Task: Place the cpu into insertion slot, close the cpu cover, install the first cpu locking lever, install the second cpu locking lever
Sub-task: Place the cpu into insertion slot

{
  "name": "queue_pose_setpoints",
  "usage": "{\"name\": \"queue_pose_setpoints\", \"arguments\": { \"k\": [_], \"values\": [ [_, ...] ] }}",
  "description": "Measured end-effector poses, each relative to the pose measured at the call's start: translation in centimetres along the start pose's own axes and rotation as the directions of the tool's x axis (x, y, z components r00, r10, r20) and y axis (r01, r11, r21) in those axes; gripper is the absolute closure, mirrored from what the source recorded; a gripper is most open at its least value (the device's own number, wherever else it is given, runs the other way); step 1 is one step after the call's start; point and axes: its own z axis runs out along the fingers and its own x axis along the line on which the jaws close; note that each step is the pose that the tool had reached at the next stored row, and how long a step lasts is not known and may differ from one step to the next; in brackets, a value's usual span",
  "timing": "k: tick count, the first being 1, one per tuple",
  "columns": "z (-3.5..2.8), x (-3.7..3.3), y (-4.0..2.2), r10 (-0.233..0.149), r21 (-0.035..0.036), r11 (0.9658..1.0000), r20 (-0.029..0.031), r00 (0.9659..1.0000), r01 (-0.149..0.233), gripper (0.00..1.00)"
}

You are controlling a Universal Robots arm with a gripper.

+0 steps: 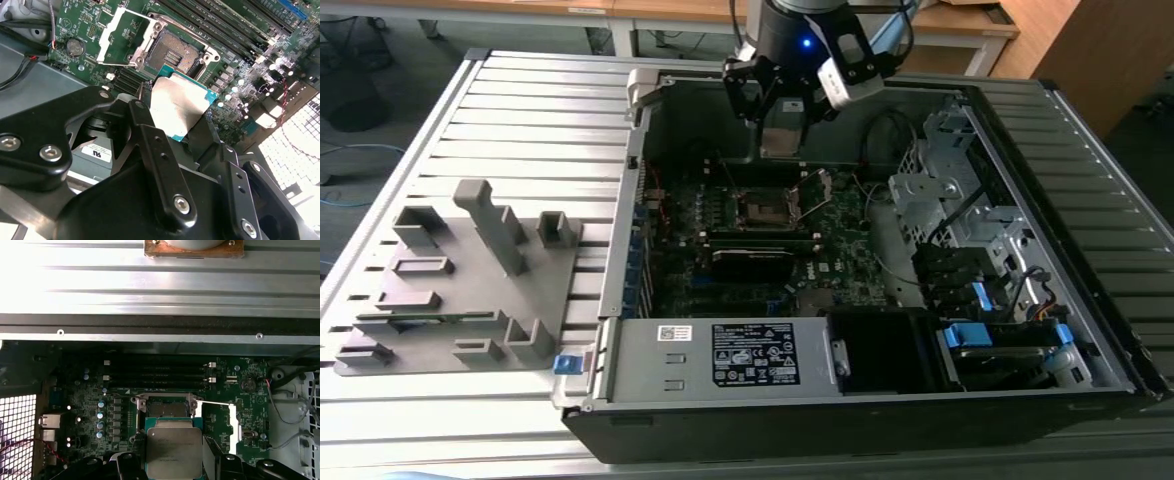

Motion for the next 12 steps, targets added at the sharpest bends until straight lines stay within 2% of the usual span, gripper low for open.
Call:
{"name": "queue_pose_setpoints", "arguments": {
  "k": [12],
  "values": [
    [0.4,0.01,-0.04,0.0,-0.0002,1.0,0.0001,1.0,0.0,0.46]
  ]
}}
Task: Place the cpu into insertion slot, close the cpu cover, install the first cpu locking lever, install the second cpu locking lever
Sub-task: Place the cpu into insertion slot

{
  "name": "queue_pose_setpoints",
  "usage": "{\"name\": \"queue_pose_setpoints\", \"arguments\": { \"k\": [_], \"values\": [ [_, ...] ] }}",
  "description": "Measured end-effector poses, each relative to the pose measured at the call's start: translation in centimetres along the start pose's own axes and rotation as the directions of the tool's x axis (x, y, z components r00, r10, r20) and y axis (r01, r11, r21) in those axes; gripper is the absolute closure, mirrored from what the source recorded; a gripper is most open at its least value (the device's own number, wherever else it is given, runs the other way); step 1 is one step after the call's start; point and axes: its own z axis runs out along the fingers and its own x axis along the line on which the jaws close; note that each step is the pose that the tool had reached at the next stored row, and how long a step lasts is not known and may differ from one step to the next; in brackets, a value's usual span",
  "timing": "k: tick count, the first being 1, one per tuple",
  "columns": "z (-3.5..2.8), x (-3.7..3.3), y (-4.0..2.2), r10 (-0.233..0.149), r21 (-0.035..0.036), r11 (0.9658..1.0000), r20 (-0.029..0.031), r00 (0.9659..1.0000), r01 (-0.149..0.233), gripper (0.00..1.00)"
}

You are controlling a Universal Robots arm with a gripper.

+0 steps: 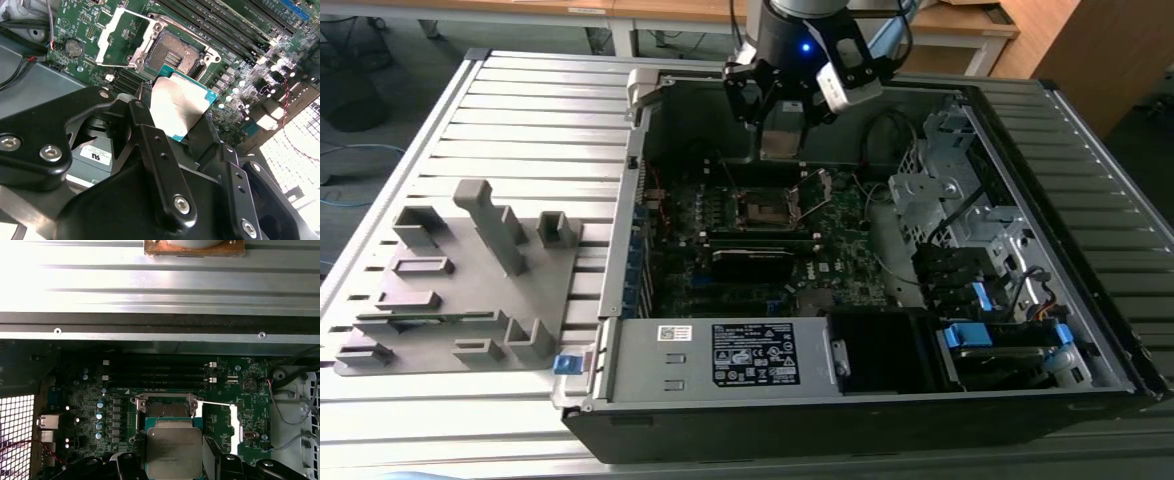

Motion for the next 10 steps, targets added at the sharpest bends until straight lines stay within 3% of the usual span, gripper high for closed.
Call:
{"name": "queue_pose_setpoints", "arguments": {
  "k": [10],
  "values": [
    [0.17,0.0,-0.02,0.0,0.0002,1.0,-0.0001,1.0,0.0,0.46]
  ]
}}
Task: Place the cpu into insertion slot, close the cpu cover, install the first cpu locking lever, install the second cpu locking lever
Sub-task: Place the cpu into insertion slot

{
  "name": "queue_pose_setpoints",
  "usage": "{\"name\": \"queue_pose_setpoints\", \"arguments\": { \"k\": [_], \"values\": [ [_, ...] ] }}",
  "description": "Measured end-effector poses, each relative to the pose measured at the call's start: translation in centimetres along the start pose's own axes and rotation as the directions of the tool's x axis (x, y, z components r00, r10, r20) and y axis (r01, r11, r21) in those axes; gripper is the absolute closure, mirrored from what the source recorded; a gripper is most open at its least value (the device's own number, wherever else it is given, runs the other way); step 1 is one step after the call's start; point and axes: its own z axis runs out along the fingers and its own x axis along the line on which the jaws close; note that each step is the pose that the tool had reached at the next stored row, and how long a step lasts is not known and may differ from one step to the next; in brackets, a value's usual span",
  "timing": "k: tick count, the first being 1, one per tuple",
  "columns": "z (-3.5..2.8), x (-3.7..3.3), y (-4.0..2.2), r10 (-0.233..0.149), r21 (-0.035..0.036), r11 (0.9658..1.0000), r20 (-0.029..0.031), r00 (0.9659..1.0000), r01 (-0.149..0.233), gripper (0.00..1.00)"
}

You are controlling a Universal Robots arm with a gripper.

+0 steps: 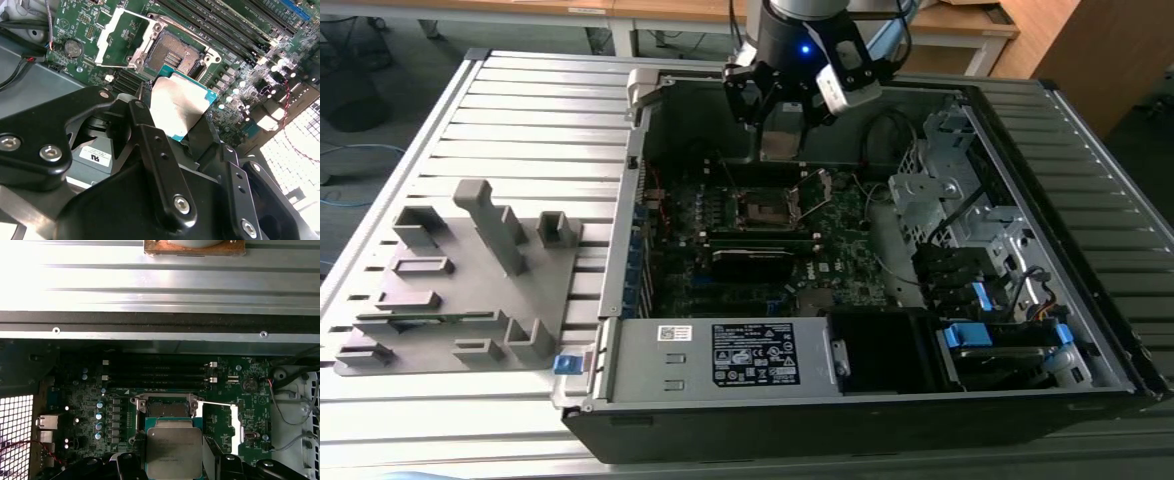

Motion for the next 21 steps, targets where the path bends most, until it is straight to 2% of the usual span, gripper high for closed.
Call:
{"name": "queue_pose_setpoints", "arguments": {
  "k": [21],
  "values": [
    [0.26,0.0,-0.03,0.0,-0.0001,1.0,0.0,1.0,0.0,0.46]
  ]
}}
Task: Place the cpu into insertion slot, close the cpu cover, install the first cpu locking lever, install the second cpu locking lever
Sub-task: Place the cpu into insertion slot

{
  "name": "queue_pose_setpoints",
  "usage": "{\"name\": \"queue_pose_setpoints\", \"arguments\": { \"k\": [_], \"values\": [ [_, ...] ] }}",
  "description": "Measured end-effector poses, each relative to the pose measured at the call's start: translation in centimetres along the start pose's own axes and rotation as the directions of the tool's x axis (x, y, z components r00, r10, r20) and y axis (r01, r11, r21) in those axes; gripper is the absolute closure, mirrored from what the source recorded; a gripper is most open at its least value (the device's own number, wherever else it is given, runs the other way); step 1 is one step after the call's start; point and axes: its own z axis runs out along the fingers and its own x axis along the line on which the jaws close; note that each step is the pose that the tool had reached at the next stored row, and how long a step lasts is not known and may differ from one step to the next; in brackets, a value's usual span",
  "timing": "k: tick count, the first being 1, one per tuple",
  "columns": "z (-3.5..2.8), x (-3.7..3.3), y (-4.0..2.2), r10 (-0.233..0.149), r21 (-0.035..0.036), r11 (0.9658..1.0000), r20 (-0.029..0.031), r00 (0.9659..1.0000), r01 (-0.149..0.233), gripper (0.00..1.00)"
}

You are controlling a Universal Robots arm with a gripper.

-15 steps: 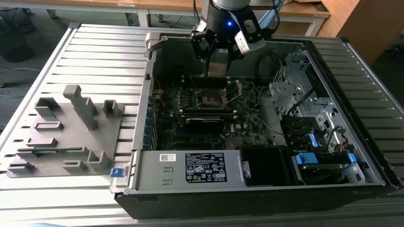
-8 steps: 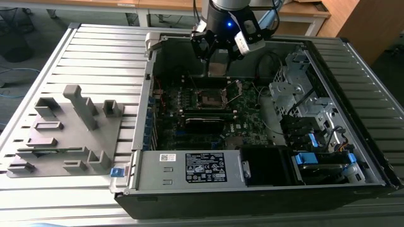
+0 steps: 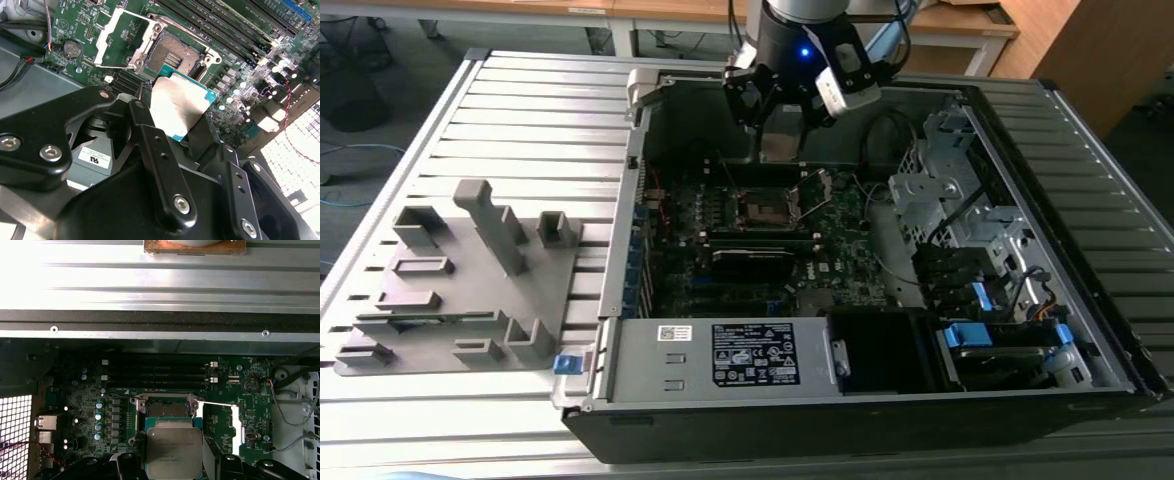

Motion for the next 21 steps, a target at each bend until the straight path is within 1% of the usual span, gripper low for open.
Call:
{"name": "queue_pose_setpoints", "arguments": {
  "k": [21],
  "values": [
    [0.27,0.0,-0.03,0.0,0.0,1.0,0.0,1.0,0.0,0.46]
  ]
}}
